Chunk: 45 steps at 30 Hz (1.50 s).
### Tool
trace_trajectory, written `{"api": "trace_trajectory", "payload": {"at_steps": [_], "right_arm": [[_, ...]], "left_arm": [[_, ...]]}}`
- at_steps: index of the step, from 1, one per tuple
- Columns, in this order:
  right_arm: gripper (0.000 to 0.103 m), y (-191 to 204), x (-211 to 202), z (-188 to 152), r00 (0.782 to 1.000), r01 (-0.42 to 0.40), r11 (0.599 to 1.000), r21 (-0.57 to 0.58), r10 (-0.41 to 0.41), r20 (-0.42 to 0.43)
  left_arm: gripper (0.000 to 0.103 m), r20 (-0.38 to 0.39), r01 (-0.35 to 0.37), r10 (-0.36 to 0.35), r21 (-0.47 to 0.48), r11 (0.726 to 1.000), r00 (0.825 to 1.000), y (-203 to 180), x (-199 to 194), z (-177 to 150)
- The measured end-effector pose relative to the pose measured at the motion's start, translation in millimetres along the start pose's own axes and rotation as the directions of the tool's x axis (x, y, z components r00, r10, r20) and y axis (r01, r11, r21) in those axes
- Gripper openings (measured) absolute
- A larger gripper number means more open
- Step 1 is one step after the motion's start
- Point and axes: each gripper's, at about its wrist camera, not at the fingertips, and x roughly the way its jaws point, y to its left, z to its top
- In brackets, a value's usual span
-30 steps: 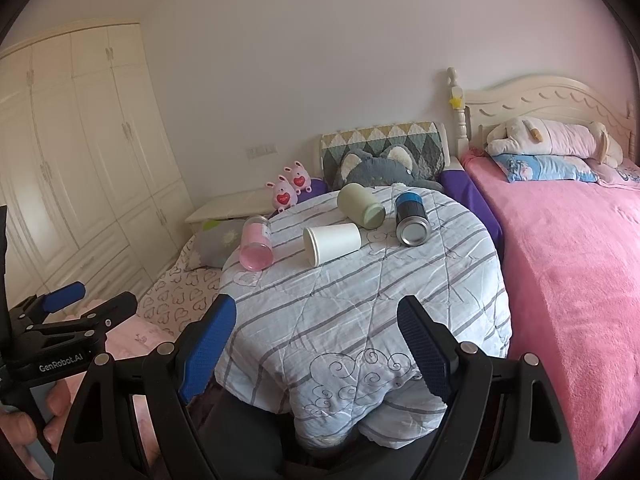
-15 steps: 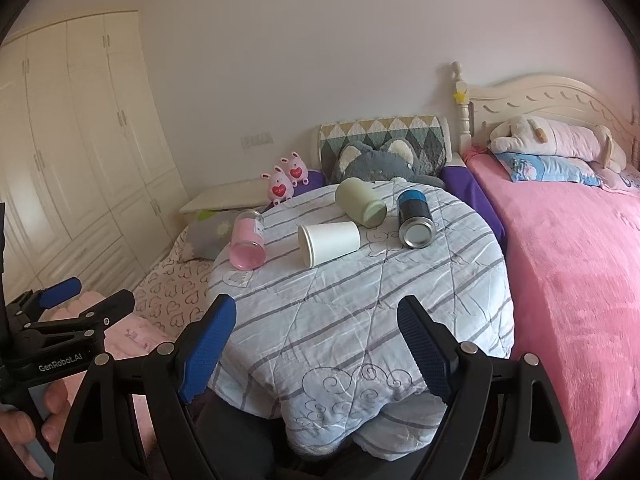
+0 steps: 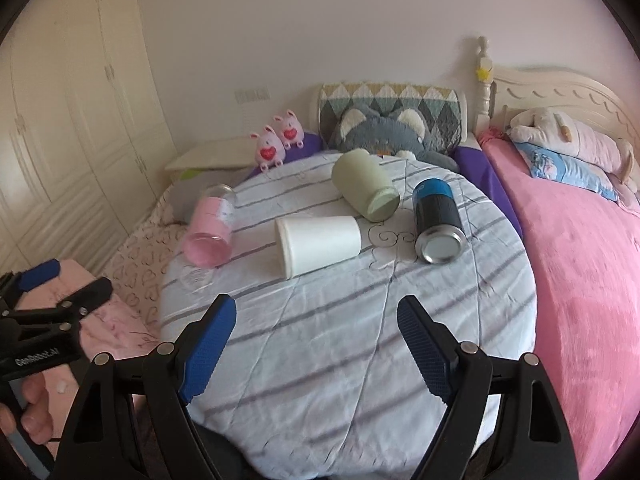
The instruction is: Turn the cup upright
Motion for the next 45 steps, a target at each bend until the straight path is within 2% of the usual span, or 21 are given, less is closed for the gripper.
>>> {"api": "trace_trajectory", "payload": {"at_steps": [7, 14, 21, 27, 30, 33, 36, 41, 45], "right_arm": [[0.084, -14, 70, 57, 0.996, 0.019, 0.998, -0.054, -0.024, -0.086], [0.084, -26, 145, 106, 0.984, 0.032, 0.991, -0.128, -0.054, -0.172], [0.084, -36, 211, 132, 0.954, 0.042, 0.973, -0.229, -0.107, -0.279], [0.084, -40, 250, 134, 0.915, -0.040, 0.965, -0.260, -0.069, -0.396], [0.084, -40, 261, 129, 0.900, -0.055, 0.965, -0.256, -0.063, -0.431], [0.079, -40, 265, 127, 0.899, -0.056, 0.965, -0.255, -0.063, -0.433], [0.079, -41, 262, 126, 0.902, -0.059, 0.970, -0.237, -0.051, -0.429], [0.079, -49, 245, 132, 0.916, -0.079, 0.987, -0.141, 0.016, -0.400], [0.079, -44, 219, 139, 0.933, -0.083, 0.989, -0.126, 0.032, -0.359]], "left_arm": [[0.103, -0.032, -0.002, 0.001, -0.010, 1.000, 0.999, -10, 59, 52], [0.103, -0.076, -0.013, 0.012, -0.011, 1.000, 0.997, -20, 118, 88], [0.103, -0.124, -0.014, 0.012, -0.010, 1.000, 0.992, -25, 162, 106], [0.103, -0.159, -0.002, 0.001, -0.010, 1.000, 0.987, -29, 181, 108], [0.103, -0.168, 0.000, -0.002, -0.012, 1.000, 0.986, -31, 186, 109], [0.103, -0.173, 0.002, -0.004, -0.013, 1.000, 0.985, -32, 185, 108], [0.103, -0.170, 0.005, -0.007, -0.013, 1.000, 0.986, -32, 180, 106], [0.103, -0.152, 0.011, -0.014, -0.018, 1.000, 0.988, -28, 160, 102], [0.103, -0.127, 0.013, -0.017, -0.031, 0.999, 0.992, -20, 135, 96]]}}
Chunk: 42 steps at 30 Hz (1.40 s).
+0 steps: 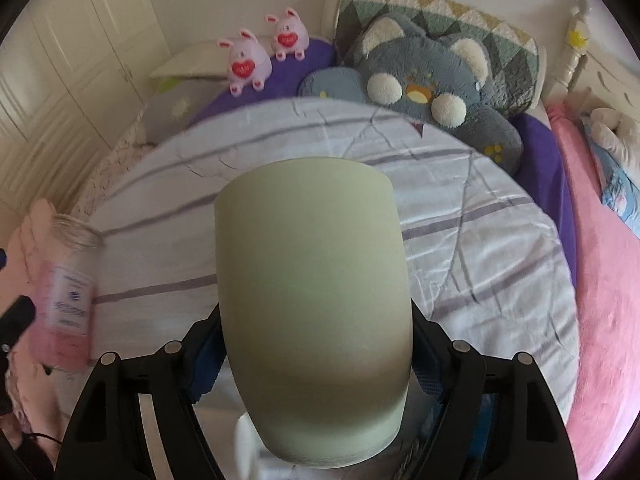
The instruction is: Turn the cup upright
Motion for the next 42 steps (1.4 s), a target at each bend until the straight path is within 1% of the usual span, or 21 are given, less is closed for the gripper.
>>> {"api": "trace_trajectory", "payload": {"at_steps": [3, 6, 9, 11, 15, 16, 17, 20, 24, 26, 30, 31, 35, 39, 42], "right_arm": [[0.079, 13, -34, -11, 0.999, -0.009, 1.000, 0.004, 0.009, 0.047], [0.079, 26, -66, -31, 0.996, -0.034, 0.999, 0.020, 0.032, 0.087], [0.079, 39, -91, -57, 0.992, -0.047, 0.998, 0.032, 0.043, 0.116], [0.079, 52, -105, -84, 0.990, -0.061, 0.997, 0.048, 0.054, 0.127], [0.079, 70, -111, -139, 0.988, -0.099, 0.988, 0.114, 0.084, 0.132], [0.079, 71, -110, -147, 0.987, -0.108, 0.986, 0.128, 0.091, 0.129], [0.079, 76, -102, -161, 0.987, -0.127, 0.979, 0.159, 0.109, 0.121], [0.079, 87, -84, -182, 0.988, -0.134, 0.970, 0.204, 0.114, 0.106], [0.079, 97, -67, -193, 0.991, -0.112, 0.962, 0.251, 0.088, 0.105], [0.079, 101, -56, -193, 0.992, -0.101, 0.958, 0.269, 0.077, 0.096], [0.079, 107, -41, -194, 0.995, -0.083, 0.960, 0.267, 0.066, 0.073], [0.080, 107, -40, -195, 0.995, -0.085, 0.960, 0.265, 0.066, 0.078], [0.082, 109, -56, -207, 0.993, -0.081, 0.967, 0.242, 0.056, 0.106], [0.082, 107, -86, -214, 0.982, -0.106, 0.968, 0.225, 0.067, 0.174], [0.082, 102, -117, -227, 0.969, -0.115, 0.968, 0.221, 0.059, 0.242]], "left_arm": [[0.103, 0.027, 0.007, -0.006, -0.012, 1.000, 1.000, 7, -25, -12], [0.103, 0.054, 0.009, -0.009, -0.015, 1.000, 0.999, 13, -51, -28], [0.103, 0.073, 0.015, -0.013, -0.019, 1.000, 0.997, 21, -72, -48], [0.103, 0.086, 0.017, -0.015, -0.020, 1.000, 0.996, 26, -86, -65], [0.103, 0.084, 0.008, -0.006, -0.017, 1.000, 0.996, 32, -103, -100], [0.103, 0.083, 0.000, 0.001, -0.013, 1.000, 0.997, 33, -105, -107], [0.103, 0.082, -0.008, 0.008, -0.009, 1.000, 0.997, 33, -107, -114], [0.103, 0.085, -0.025, 0.025, 0.002, 1.000, 0.996, 32, -113, -135], [0.103, 0.074, -0.040, 0.040, 0.005, 0.999, 0.996, 30, -116, -155], [0.103, 0.067, -0.042, 0.042, 0.005, 0.999, 0.997, 30, -117, -162], [0.103, 0.063, -0.044, 0.043, 0.000, 0.999, 0.997, 30, -120, -170], [0.103, 0.063, -0.043, 0.043, -0.001, 0.999, 0.997, 31, -122, -173], [0.103, 0.068, -0.042, 0.043, -0.006, 0.999, 0.997, 29, -129, -176], [0.103, 0.075, -0.035, 0.035, -0.004, 0.999, 0.997, 24, -140, -179], [0.103, 0.089, -0.032, 0.032, 0.000, 0.999, 0.995, 20, -152, -183]]}}
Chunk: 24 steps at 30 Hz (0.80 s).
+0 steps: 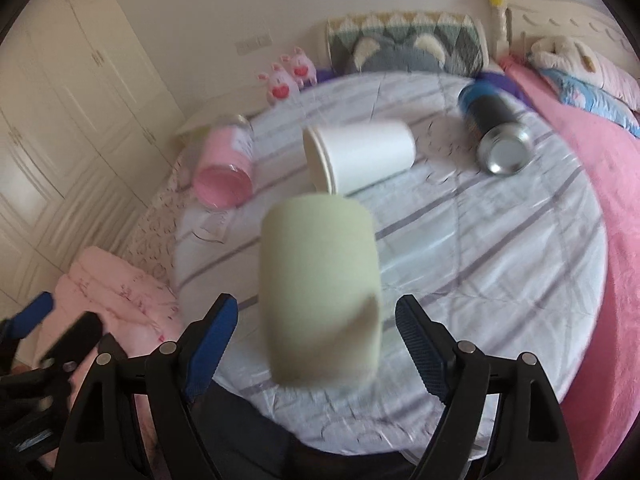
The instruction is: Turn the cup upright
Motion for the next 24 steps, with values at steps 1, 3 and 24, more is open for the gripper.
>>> {"api": "trace_trajectory", "payload": {"at_steps": [1, 3, 24], "right_arm": [[0.082, 0, -11, -3, 1.000, 0.004, 1.000, -0.001, -0.004, 0.020], [0.082, -1, -33, -10, 0.998, 0.011, 1.000, -0.007, -0.011, 0.061], [0.082, -4, -150, -89, 0.953, 0.138, 0.990, -0.015, -0.128, 0.276]], "left_arm": [[0.103, 0.004, 0.002, -0.002, 0.000, 1.000, 1.000, -2, -4, 0], [0.103, 0.015, 0.005, -0.005, 0.001, 1.000, 1.000, -5, -12, -3], [0.103, 0.120, 0.037, -0.043, 0.057, 0.998, 0.992, -21, -106, -38]]}}
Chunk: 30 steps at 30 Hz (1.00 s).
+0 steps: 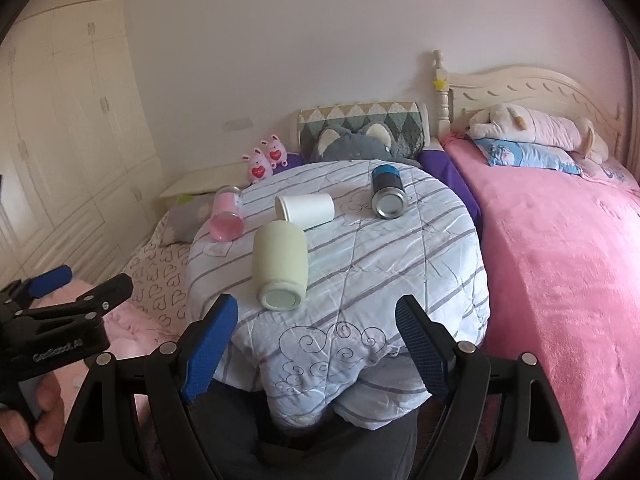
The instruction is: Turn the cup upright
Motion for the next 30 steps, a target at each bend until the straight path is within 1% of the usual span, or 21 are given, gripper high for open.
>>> {"api": "trace_trajectory", "payload": {"at_steps": [6, 13, 22, 30], "right_arm": [[0.082, 3, 2, -3, 1.000, -0.027, 1.000, -0.005, 0.027, -0.010], [0.082, -2, 1, -4, 1.000, -0.016, 1.000, 0.006, 0.016, -0.009], [0.082, -11, 2, -4, 1.000, -0.012, 1.000, 0.023, 0.013, -0.018], [0.082, -20, 9, -5, 0.999, -0.015, 0.999, 0.041, 0.017, -0.035]], "left_arm": [[0.103, 0.005, -0.006, 0.006, -0.009, 1.000, 1.000, 2, -4, -1], [0.103, 0.000, -0.001, 0.001, -0.004, 1.000, 1.000, 2, -4, -2], [0.103, -0.012, 0.006, -0.006, 0.005, 1.000, 1.000, -7, -2, -1], [0.103, -0.041, 0.021, -0.021, 0.009, 1.000, 0.999, -18, 8, -1]]}}
